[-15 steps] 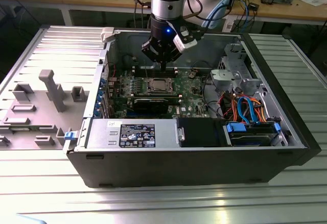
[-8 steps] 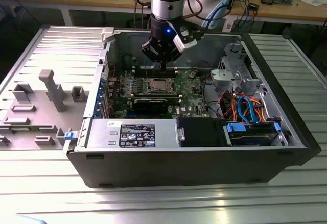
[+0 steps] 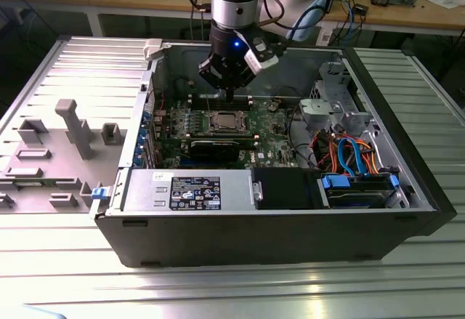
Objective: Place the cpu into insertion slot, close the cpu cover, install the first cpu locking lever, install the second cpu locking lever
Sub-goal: 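Install the first cpu locking lever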
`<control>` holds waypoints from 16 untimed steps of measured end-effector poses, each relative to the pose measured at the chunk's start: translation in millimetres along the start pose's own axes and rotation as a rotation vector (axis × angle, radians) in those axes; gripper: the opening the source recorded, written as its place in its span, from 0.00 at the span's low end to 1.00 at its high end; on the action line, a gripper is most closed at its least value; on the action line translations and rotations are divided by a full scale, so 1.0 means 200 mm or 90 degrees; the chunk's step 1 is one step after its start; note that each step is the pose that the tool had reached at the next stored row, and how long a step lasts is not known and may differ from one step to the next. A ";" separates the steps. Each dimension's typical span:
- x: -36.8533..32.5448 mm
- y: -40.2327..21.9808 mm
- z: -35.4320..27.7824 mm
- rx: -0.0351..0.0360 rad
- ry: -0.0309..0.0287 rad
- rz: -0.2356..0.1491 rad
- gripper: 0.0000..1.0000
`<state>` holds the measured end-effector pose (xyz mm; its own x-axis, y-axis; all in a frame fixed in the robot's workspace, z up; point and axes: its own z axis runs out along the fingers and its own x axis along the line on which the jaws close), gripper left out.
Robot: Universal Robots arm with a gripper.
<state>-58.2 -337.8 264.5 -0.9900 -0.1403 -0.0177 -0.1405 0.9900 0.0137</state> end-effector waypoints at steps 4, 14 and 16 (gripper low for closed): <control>0.006 0.000 0.008 0.0006 -0.0001 0.020 0.11; 0.120 0.017 0.007 0.0003 -0.0003 0.022 0.11; 0.146 0.021 0.007 0.0003 -0.0003 0.022 0.11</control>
<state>-87.7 -337.8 262.7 -0.9942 -0.1057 -0.0177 -0.1059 0.9943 0.0138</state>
